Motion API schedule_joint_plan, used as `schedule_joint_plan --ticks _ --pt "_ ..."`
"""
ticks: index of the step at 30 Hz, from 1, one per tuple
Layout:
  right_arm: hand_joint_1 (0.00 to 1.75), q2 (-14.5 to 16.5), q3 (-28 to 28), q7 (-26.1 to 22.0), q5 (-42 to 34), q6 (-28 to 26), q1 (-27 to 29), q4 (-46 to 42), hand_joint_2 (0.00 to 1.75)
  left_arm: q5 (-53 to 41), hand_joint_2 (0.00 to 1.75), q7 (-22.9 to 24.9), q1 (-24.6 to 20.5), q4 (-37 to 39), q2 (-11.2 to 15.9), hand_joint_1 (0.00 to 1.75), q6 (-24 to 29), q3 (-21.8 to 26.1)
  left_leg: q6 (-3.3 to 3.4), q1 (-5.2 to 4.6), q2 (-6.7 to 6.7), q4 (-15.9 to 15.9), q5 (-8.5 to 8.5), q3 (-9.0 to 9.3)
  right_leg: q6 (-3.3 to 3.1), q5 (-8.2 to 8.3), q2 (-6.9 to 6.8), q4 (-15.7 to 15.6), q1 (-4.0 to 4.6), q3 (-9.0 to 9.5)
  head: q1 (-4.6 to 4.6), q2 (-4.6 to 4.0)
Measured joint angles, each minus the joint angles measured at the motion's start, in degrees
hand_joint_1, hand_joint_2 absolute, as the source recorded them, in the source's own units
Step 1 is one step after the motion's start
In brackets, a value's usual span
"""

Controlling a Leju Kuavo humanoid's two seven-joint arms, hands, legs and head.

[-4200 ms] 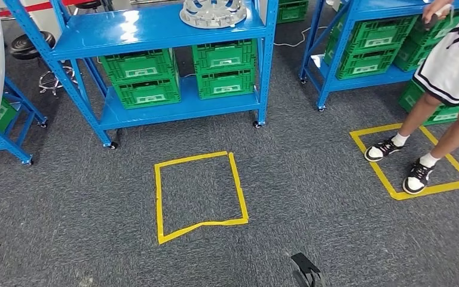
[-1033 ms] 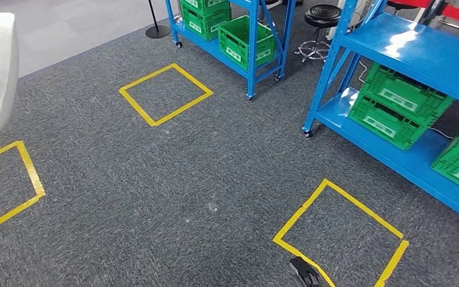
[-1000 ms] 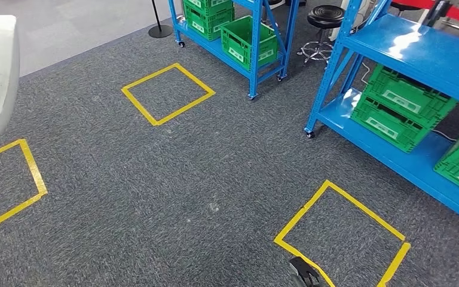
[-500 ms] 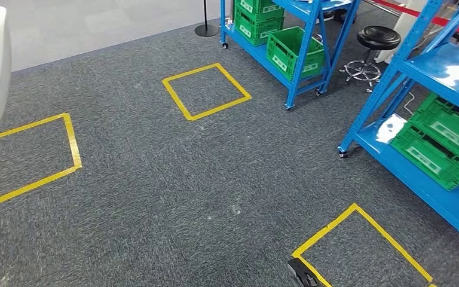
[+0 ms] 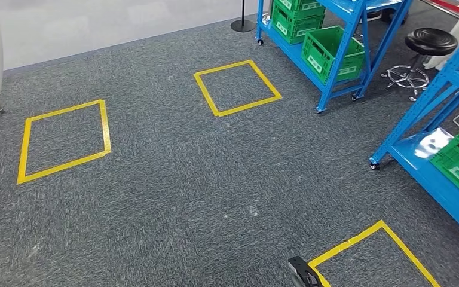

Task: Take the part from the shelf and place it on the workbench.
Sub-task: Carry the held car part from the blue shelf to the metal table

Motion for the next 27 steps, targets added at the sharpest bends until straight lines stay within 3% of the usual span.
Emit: schedule_joint_plan --ticks 2,3,5,6,8,10,12,14,15,16,17,19,21,23,25,27 --pt "0.0 0.0 0.0 0.0 0.0 0.0 -0.1 0.0 0.0 0.0 1.75 0.0 0.0 0.1 0.1 1.75 0.0 0.0 0.03 0.07 1.02 -5.9 3.42 3.11 0.2 -0.25 -1.26 0.1 0.01 0.2 -0.01 0.0" --pt "0.0 0.0 0.0 0.0 0.1 0.0 -0.1 0.0 0.0 0.0 1.75 0.0 -0.1 0.1 0.1 1.75 0.0 0.0 0.21 -0.17 2.36 -9.9 4.79 5.24 0.41 -0.45 -1.84 0.1 0.15 0.36 -0.04 0.0" --pt "0.0 0.0 0.0 0.0 0.3 0.0 -0.1 0.0 0.0 0.1 1.75 -0.1 -0.3 0.1 0.3 1.75 0.0 0.0 0.98 -0.51 3.96 -14.7 6.08 7.82 0.93 -0.8 -2.94 0.2 0.45 0.66 0.02 0.0" --pt "0.0 0.0 0.0 0.0 0.4 0.0 -0.1 0.0 0.0 0.1 1.75 -0.1 -0.3 0.2 0.4 1.75 0.0 0.0 1.41 -0.7 3.94 -15.4 6.0 8.09 1.21 -0.94 -3.52 0.2 0.58 0.8 0.07 0.0" --pt "0.0 0.0 0.0 0.0 0.6 0.0 -0.1 0.0 0.0 0.3 1.75 -0.1 -0.3 0.3 0.8 1.75 0.0 0.0 2.11 -0.59 2.57 -15.5 6.18 8.05 1.77 -1.25 -4.17 0.4 0.47 1.01 0.13 0.0" --pt "0.0 0.0 0.0 -0.1 0.8 0.1 -0.2 0.0 0.0 0.4 1.75 -0.3 -0.5 0.3 1.2 1.75 0.0 0.0 2.7 -0.24 1.37 -15.8 6.41 8.24 2.46 -2.86 -2.01 2.8 0.21 0.13 0.2 0.0" --pt "0.0 0.0 0.0 -0.2 1.1 0.3 0.0 0.0 0.0 0.7 1.75 -0.5 -0.6 0.4 1.3 1.75 0.0 0.0 3.09 0.02 0.1 -15.8 6.51 8.32 2.96 -6.04 1.0 9.4 -0.01 -2.98 0.37 0.0" --pt "0.0 -0.1 0.0 -0.4 1.3 0.4 0.2 0.0 0.0 0.8 1.75 -0.6 -0.6 0.6 1.4 1.75 -0.1 0.0 3.21 0.03 -1.39 -15.7 6.48 8.28 3.13 -7.9 1.9 15.7 -0.08 -6.44 0.47 0.0" --pt "0.0 -0.1 0.0 -0.4 1.4 0.4 0.3 0.0 0.0 0.9 1.75 -0.6 -0.5 0.8 1.5 1.75 -0.1 0.0 3.19 0.03 -2.2 -15.6 6.46 8.27 3.09 -7.35 2.01 16.4 -0.08 -7.09 0.49 0.0" --pt "0.0 -0.1 0.0 -0.5 1.5 0.4 0.3 0.0 0.0 1.0 1.75 -0.6 -0.4 0.9 1.5 1.75 -0.1 0.0 3.12 0.04 -2.99 -15.5 6.41 8.27 2.98 -5.72 2.15 14.6 -0.1 -6.59 0.49 0.0" --pt "0.0 -0.1 0.0 -0.6 1.5 0.4 0.2 0.0 0.0 1.0 1.75 -0.6 -0.4 0.9 1.7 1.75 -0.1 0.0 3.0 0.07 -3.73 -15.3 6.34 8.26 2.82 -3.44 2.69 11.0 -0.16 -5.11 0.49 0.0" --pt "0.0 -0.2 0.1 -0.7 1.7 0.4 0.0 0.0 0.0 1.2 1.75 -0.7 -0.5 0.9 2.1 1.75 -0.1 0.0 2.51 0.04 -4.98 -15.0 6.18 8.08 2.56 -0.44 4.91 3.7 -0.31 -1.92 0.48 0.0" --pt "0.0 -0.2 0.1 -0.8 1.8 0.4 0.0 0.0 0.0 1.3 1.75 -0.9 -0.4 0.9 2.7 1.75 -0.1 0.0 1.81 0.08 -5.97 -15.0 6.23 7.77 2.33 -0.07 5.92 1.2 -0.29 -0.73 0.46 0.0" --pt "0.0 -0.2 0.2 -0.8 1.9 0.4 -0.1 0.0 0.0 1.6 1.75 -1.0 -0.3 0.9 3.5 1.75 -0.1 0.1 0.99 0.23 -6.82 -15.4 6.48 7.54 1.71 0.18 4.76 0.9 -0.18 -0.59 0.47 0.0" --pt "0.0 -0.2 0.2 -0.8 1.9 0.4 -0.2 0.0 0.0 1.8 1.75 -1.1 -0.3 0.8 4.5 1.75 -0.1 0.2 0.34 0.13 -4.97 -14.4 5.69 6.85 0.94 0.49 3.71 0.4 -0.26 -0.44 0.34 0.0" --pt "0.0 -0.2 0.2 -0.8 1.9 0.4 -0.2 0.0 0.0 1.9 1.75 -1.2 -0.2 0.7 5.0 1.75 -0.1 0.3 -0.07 0.07 -1.56 -9.3 2.84 4.49 0.45 0.56 2.6 0.2 -0.27 -0.38 0.11 0.0"
